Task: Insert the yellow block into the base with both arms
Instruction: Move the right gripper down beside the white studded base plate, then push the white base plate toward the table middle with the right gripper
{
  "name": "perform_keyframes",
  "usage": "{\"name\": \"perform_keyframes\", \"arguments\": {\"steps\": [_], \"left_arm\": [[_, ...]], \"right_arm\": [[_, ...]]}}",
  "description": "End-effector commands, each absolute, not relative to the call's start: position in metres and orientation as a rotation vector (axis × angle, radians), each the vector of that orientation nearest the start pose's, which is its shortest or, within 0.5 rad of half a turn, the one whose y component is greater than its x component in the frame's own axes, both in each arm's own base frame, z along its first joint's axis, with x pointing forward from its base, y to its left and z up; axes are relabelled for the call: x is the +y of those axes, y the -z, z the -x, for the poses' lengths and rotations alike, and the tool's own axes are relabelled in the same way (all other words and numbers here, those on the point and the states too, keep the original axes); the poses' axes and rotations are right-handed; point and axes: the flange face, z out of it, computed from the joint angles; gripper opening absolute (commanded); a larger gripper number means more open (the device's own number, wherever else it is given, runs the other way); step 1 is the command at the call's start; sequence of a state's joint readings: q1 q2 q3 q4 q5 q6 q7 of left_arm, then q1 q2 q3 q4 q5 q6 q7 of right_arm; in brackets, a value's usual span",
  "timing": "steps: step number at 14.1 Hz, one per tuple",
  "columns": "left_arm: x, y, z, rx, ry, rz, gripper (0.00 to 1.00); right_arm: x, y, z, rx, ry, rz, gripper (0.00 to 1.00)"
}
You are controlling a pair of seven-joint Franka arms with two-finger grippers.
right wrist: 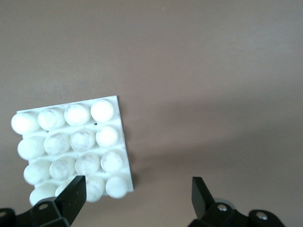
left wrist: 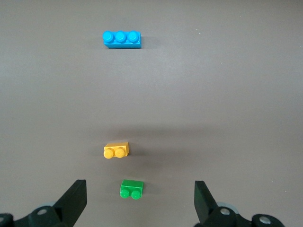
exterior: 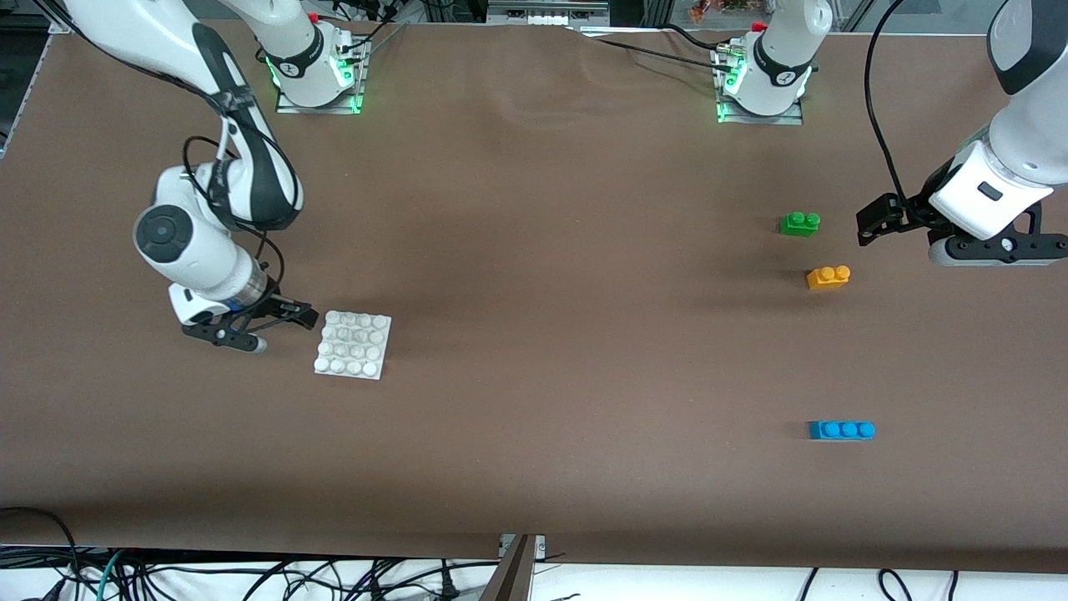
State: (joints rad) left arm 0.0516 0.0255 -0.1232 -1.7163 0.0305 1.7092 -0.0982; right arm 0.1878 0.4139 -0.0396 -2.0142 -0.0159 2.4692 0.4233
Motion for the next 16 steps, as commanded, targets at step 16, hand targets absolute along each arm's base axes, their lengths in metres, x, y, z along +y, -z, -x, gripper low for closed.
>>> {"name": "perform_keyframes", "arguments": {"steps": [16], "left_arm": [[-0.037, -0.557, -0.56, -0.012, -0.046, 3.128, 1.0]], "right_arm": [[0.118, -0.185, -0.611, 0.5, 0.156, 3.038, 0.98]]}}
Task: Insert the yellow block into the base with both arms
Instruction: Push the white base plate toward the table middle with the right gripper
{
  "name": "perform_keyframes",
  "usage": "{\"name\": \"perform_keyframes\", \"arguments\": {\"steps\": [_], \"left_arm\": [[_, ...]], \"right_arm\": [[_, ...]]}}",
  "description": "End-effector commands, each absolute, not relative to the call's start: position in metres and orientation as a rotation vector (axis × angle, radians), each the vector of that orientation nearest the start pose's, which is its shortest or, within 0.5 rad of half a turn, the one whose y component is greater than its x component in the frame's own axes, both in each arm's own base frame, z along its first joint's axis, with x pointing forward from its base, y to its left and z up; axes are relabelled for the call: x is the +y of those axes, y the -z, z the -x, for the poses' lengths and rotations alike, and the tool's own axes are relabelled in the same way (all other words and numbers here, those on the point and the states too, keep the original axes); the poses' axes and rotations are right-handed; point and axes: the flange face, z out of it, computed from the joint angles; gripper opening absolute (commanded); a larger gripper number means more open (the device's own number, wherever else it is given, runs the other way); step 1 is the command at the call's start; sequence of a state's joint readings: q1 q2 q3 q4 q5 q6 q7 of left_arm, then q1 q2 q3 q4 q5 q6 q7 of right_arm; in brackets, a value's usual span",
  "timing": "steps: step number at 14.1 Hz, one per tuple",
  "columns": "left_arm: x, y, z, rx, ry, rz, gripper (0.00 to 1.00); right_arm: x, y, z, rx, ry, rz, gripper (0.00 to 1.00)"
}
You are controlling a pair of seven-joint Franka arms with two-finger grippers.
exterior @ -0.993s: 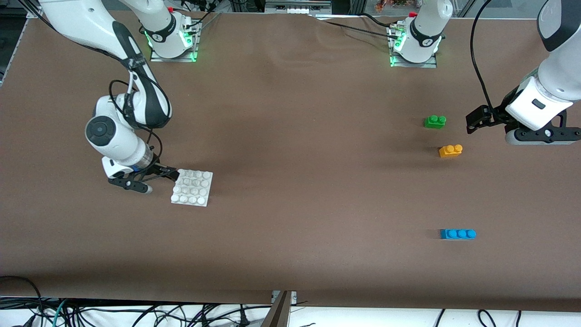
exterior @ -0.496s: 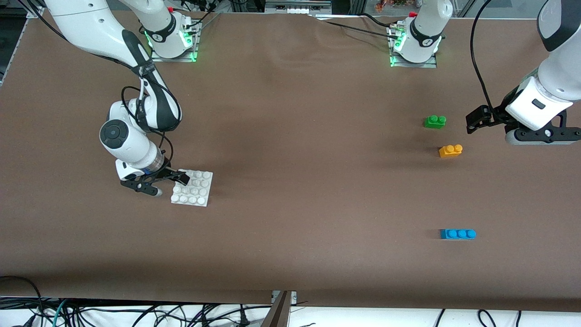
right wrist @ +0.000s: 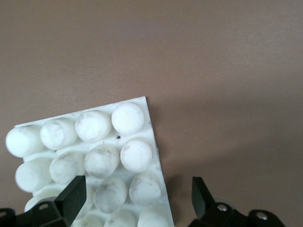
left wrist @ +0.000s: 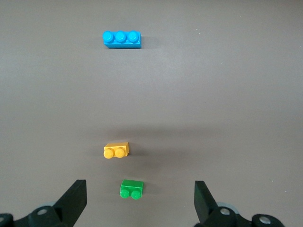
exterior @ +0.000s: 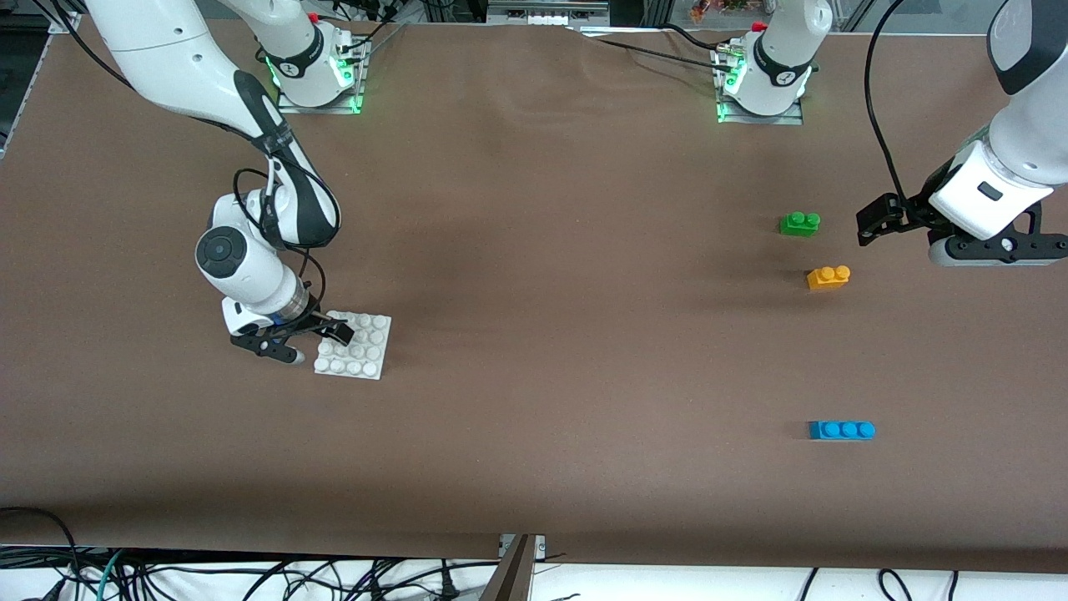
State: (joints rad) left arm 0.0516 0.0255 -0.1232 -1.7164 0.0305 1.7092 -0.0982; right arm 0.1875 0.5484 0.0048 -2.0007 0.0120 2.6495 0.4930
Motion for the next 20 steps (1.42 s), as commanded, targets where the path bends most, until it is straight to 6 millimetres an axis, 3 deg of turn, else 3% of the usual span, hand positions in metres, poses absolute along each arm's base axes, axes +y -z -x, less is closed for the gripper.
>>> {"name": "perform_keyframes", "arguments": {"steps": [1, 5, 10, 14, 20], "left_arm": [[-0.037, -0.557, -0.56, -0.014, -0.046, 3.128, 1.0], [-0.037, -0.557, -0.56, -0.011, -0.044, 3.128, 1.0], [-0.037, -0.557, -0.56, -0.014, -0.044, 3.128, 1.0], [-0.038, -0.557, -0.56, -0.014, -0.046, 3.128, 1.0], [-0.037, -0.557, -0.56, -0.009, -0.044, 3.128, 1.0]], "right_arm": [[0.119, -0.185, -0.611, 0.496, 0.156, 3.039, 0.98], [0.12, -0.177, -0.61, 0.515, 0.161, 3.031, 0.97], [0.127, -0.168, -0.607, 0.505, 0.173, 3.019, 0.71], [0.133, -0.155, -0.604, 0.496, 0.194, 3.006, 0.69], [0.187, -0.155, -0.594, 0.37, 0.198, 2.967, 0.7]]}}
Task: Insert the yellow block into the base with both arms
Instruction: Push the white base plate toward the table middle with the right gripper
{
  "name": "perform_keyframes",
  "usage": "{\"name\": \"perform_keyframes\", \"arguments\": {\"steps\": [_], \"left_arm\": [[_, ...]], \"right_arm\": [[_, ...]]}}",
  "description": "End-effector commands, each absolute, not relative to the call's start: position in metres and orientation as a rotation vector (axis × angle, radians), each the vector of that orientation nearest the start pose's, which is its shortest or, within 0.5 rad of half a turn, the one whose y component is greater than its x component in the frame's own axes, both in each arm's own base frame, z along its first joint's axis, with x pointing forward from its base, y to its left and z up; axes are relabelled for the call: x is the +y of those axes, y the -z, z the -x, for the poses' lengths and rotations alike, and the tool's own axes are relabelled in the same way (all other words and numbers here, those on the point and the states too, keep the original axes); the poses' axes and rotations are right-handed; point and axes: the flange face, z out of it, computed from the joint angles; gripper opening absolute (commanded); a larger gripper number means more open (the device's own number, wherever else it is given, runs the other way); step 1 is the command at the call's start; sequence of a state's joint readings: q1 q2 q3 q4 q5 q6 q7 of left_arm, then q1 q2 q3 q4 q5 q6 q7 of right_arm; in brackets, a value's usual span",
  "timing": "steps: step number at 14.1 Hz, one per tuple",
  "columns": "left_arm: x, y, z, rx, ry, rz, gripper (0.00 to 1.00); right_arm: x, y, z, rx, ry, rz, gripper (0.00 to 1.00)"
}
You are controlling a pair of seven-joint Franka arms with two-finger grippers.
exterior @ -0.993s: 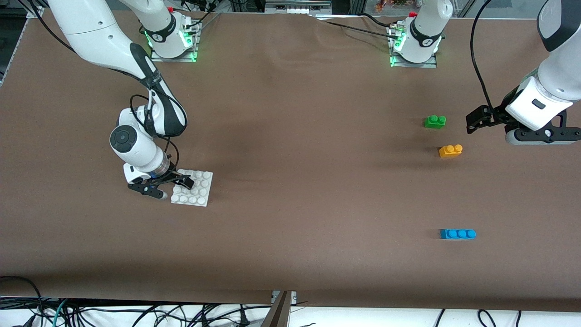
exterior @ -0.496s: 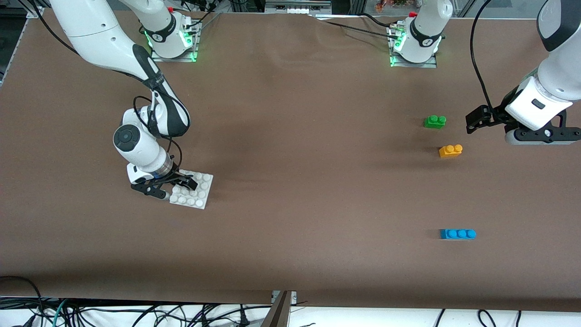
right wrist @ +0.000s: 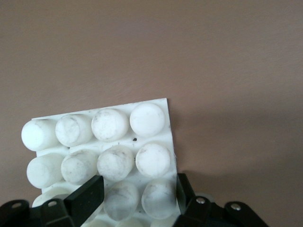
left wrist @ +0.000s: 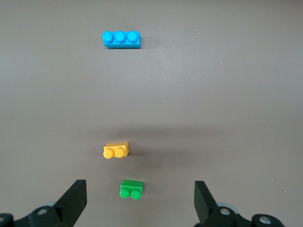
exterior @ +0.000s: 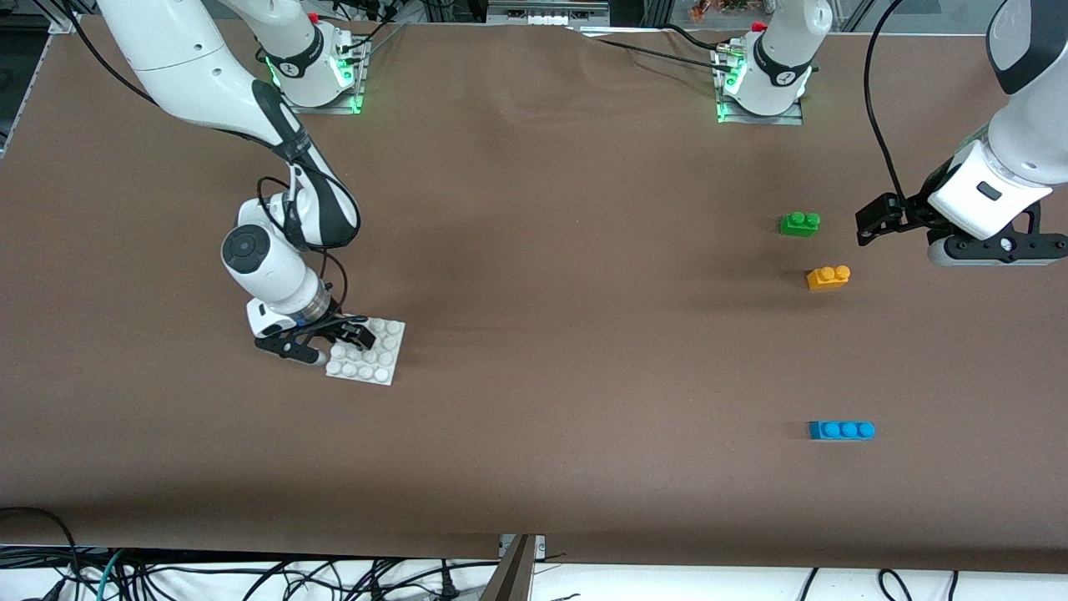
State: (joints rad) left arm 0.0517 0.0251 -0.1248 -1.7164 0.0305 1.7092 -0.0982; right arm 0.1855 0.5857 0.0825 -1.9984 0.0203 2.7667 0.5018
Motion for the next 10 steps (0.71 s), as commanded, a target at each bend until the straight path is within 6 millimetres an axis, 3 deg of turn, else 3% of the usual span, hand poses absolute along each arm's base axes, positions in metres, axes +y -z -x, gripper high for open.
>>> {"name": "perform_keyframes", "arguments": {"steps": [1, 7, 10], "left_arm": [[-0.037, -0.557, -0.56, -0.014, -0.044, 3.128, 1.0], [-0.037, -0.557, -0.56, -0.011, -0.046, 3.128, 1.0], [-0.037, -0.557, -0.56, -0.009, -0.044, 3.128, 1.0]], "right_arm": [[0.196, -0.155, -0.592, 0.34, 0.202, 2.964, 0.7], [0.261, -0.147, -0.589, 0.166, 0.22, 2.96, 0.7], [0.296, -0.142, -0.594, 0.168, 0.236, 2.936, 0.7]]}}
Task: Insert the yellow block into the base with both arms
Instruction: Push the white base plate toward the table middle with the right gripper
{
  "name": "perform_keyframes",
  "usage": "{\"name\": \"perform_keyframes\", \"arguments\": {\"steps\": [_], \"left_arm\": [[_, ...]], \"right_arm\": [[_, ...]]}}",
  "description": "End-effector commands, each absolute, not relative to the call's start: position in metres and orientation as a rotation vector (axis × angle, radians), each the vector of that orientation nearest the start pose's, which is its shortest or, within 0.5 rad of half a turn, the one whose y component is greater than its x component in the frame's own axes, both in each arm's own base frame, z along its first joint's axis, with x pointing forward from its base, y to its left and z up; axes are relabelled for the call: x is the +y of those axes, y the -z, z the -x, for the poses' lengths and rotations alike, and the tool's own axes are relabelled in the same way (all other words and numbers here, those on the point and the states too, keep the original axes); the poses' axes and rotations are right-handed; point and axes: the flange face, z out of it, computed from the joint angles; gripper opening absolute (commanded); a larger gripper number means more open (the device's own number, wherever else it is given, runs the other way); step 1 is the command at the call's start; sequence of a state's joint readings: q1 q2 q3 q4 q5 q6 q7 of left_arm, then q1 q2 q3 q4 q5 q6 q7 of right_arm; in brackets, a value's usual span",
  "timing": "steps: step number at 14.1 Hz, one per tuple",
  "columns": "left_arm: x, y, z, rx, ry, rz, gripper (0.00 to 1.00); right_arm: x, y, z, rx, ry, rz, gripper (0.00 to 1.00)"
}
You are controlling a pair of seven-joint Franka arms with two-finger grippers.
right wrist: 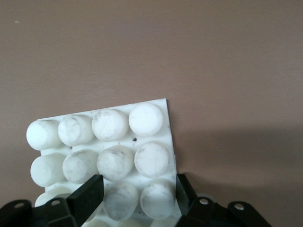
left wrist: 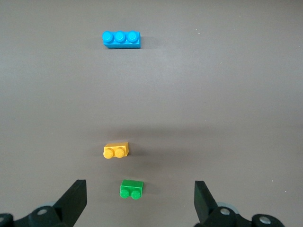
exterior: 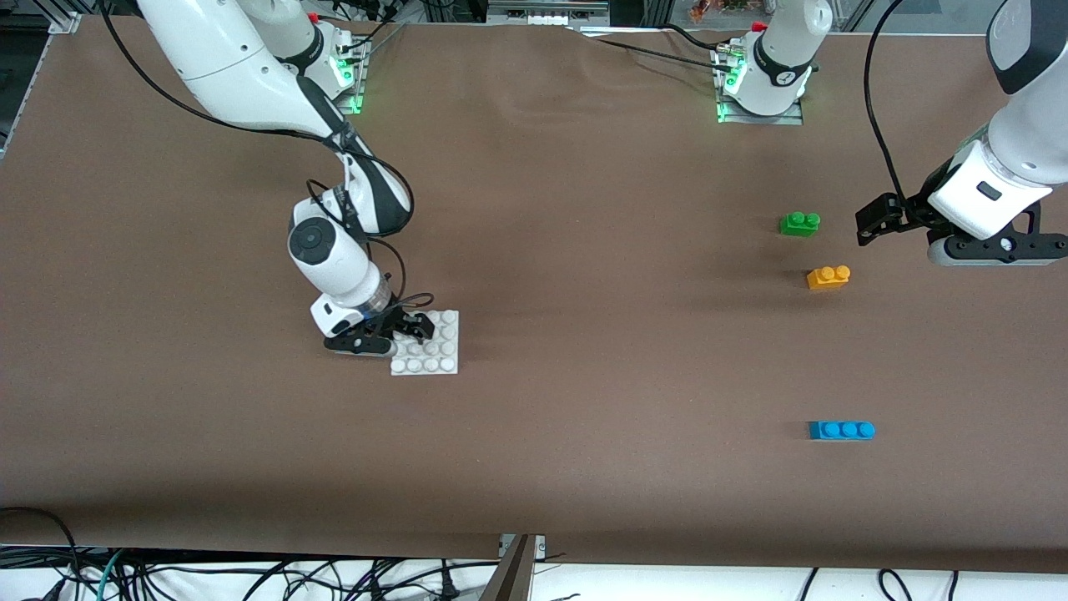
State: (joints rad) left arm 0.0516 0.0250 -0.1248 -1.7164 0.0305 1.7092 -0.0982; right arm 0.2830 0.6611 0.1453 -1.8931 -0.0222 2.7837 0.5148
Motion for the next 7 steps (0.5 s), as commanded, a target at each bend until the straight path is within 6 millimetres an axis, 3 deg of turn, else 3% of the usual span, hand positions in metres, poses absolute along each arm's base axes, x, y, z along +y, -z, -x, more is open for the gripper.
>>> {"name": "perform_keyframes", "arguments": {"steps": [1, 7], "left_arm": [[-0.037, -0.557, -0.56, -0.009, -0.044, 3.128, 1.0], [-0.037, -0.557, -0.56, -0.009, -0.046, 3.128, 1.0]], "right_arm": [[0.313, -0.139, -0.591, 0.174, 0.234, 2.928, 0.7], [0.407, -0.14, -0.578, 0.244, 0.251, 2.858, 0.73]]}}
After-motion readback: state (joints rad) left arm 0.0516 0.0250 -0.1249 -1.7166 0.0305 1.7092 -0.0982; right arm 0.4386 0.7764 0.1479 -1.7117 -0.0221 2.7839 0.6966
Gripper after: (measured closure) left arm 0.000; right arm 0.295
